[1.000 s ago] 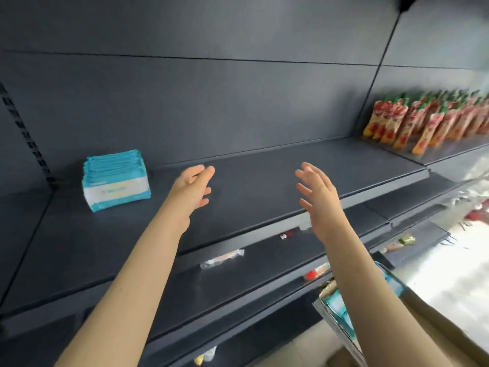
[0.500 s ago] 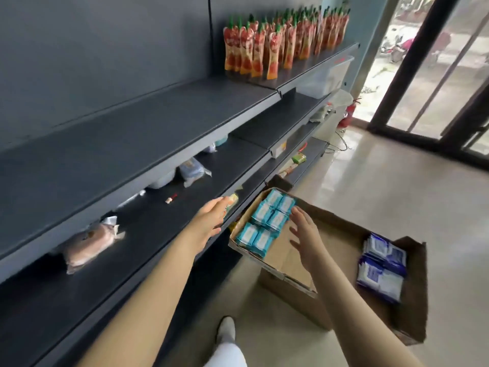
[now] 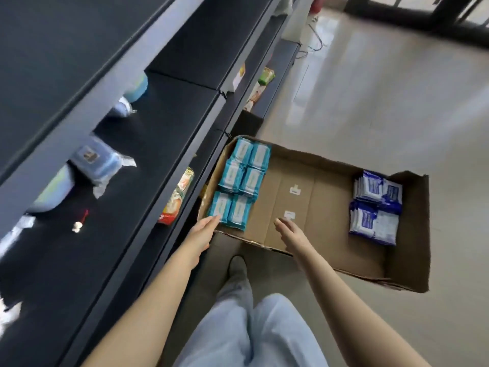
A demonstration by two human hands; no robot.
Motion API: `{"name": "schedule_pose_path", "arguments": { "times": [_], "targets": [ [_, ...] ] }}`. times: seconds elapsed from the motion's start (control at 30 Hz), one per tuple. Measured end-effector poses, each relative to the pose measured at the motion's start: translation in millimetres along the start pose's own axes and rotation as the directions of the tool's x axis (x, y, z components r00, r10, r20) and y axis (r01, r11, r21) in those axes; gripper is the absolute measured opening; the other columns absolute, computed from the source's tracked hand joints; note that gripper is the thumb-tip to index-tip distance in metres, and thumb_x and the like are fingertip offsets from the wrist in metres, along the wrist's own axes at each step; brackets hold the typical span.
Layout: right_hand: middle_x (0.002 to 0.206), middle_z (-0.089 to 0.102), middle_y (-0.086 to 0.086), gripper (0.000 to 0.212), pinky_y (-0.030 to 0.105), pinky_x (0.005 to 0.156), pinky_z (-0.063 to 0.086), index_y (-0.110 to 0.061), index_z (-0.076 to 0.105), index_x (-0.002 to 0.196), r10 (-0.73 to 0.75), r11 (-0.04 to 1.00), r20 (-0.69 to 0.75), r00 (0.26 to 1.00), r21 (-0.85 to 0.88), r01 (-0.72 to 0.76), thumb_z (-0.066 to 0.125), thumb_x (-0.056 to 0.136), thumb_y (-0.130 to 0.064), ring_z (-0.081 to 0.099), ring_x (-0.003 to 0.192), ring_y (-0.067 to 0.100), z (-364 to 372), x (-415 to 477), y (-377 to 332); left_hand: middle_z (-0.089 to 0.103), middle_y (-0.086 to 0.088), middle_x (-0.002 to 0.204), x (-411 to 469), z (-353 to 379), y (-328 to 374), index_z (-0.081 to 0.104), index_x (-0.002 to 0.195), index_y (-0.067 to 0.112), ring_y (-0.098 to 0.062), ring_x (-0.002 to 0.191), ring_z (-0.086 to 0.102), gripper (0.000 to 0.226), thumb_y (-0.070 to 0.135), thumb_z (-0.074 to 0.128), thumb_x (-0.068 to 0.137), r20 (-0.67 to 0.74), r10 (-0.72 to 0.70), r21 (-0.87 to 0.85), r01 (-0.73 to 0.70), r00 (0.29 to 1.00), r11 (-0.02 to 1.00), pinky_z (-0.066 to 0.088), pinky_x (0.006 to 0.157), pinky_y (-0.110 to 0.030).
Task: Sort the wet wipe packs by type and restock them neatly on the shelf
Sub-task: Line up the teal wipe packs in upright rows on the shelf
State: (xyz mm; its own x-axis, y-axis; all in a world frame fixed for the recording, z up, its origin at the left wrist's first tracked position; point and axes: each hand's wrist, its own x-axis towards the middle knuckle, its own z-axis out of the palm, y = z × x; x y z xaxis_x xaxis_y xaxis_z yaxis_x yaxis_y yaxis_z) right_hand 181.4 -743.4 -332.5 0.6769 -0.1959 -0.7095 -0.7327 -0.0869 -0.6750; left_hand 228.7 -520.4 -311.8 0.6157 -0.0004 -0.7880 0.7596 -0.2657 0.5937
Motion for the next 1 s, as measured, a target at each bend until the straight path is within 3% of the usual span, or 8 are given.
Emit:
{"name": "schedule_pose_path", "arguments": {
  "times": [0.1,0.23,0.43,0.57,0.6,0.73,0.87,1.0],
  "targets": [
    [0.142,0.053,0.011,0.053,0.029,0.099,0.04,-0.008,0.045,0.145,0.057,0.998,0.034,0.998,-0.04,-0.056,0.05,0.101,-0.038,0.051,0.129,0.022,11.3,50.8,13.3,0.046,0.0,0.147,52.1,7.0,-3.3,0.045,0.145,0.019,-0.02,0.133,0.044,0.051,0.04,0.053,0.099,-0.051,-0.054,0.08,0.058,0.997,0.995,0.035,0.098,-0.026],
    [0.137,0.058,0.01,0.047,0.025,0.083,0.044,-0.01,0.05,0.14,0.164,0.986,0.041,0.986,-0.007,-0.164,0.051,0.101,-0.036,0.054,0.114,0.017,34.4,121.5,44.1,0.043,-0.001,0.151,133.3,14.0,-25.2,0.042,0.148,0.021,-0.016,0.136,0.042,0.056,0.041,0.055,0.098,-0.061,-0.108,0.174,0.117,0.992,0.978,0.032,0.097,-0.024],
    [0.139,0.057,0.008,0.05,0.035,0.106,0.043,-0.011,0.05,0.142,0.248,0.969,0.062,0.967,-0.008,-0.248,0.053,0.1,-0.038,0.055,0.124,0.021,73.6,224.7,88.8,0.043,0.0,0.15,253.3,27.4,-60.0,0.034,0.151,0.023,-0.012,0.128,0.045,0.063,0.041,0.057,0.096,-0.126,-0.094,0.272,0.125,0.988,0.954,0.035,0.099,-0.025],
    [0.142,0.054,0.008,0.053,0.036,0.106,0.044,-0.012,0.044,0.147,0.245,0.968,0.099,0.964,0.027,-0.249,0.053,0.101,-0.036,0.054,0.12,0.018,98.4,267.9,102.3,0.047,0.011,0.13,297.6,28.6,-73.4,0.036,0.149,0.018,-0.006,0.11,0.047,0.055,0.029,0.057,0.099,-0.215,-0.02,0.307,0.087,0.976,0.948,0.041,0.076,-0.006],
    [0.14,0.055,0.008,0.053,0.036,0.105,0.045,-0.012,0.045,0.147,0.245,0.968,0.105,0.964,0.032,-0.25,0.054,0.1,-0.035,0.055,0.119,0.018,103.3,275.4,104.1,0.046,0.01,0.127,303.3,27.0,-76.1,0.039,0.147,0.018,-0.006,0.11,0.047,0.054,0.029,0.058,0.098,-0.254,0.007,0.337,0.082,0.967,0.938,0.041,0.077,-0.007],
    [0.127,0.064,0.008,0.046,0.037,0.096,0.053,-0.012,0.056,0.135,0.246,0.967,0.029,0.969,0.054,-0.247,0.061,0.096,-0.035,0.062,0.112,0.023,115.3,292.0,108.5,0.048,-0.007,0.138,315.1,26.2,-84.0,0.049,0.139,0.013,-0.023,0.126,0.048,0.053,0.027,0.067,0.092,-0.341,0.091,0.48,0.09,0.935,0.872,0.041,0.101,-0.033],
    [0.109,0.069,0.001,0.033,0.043,0.09,0.056,-0.015,0.066,0.114,0.211,0.977,-0.083,0.974,0.06,-0.207,0.072,0.088,-0.035,0.066,0.1,0.019,117.6,296.4,111.6,0.043,-0.008,0.141,314.7,33.0,-84.4,0.049,0.132,0.013,-0.021,0.126,0.045,0.05,0.023,0.071,0.089,-0.368,0.136,0.545,0.095,0.92,0.833,0.034,0.087,-0.022],
    [0.104,0.068,0.006,0.022,0.046,0.086,0.057,-0.019,0.057,0.088,0.244,0.967,-0.093,0.965,0.098,-0.235,0.076,0.085,-0.029,0.065,0.095,0.022,121.0,301.3,110.6,0.042,-0.008,0.143,320.1,34.5,-89.0,0.047,0.135,0.014,-0.025,0.129,0.044,0.056,0.024,0.073,0.087,-0.337,0.197,0.61,0.054,0.921,0.79,0.042,0.101,-0.036]
  ]
}}
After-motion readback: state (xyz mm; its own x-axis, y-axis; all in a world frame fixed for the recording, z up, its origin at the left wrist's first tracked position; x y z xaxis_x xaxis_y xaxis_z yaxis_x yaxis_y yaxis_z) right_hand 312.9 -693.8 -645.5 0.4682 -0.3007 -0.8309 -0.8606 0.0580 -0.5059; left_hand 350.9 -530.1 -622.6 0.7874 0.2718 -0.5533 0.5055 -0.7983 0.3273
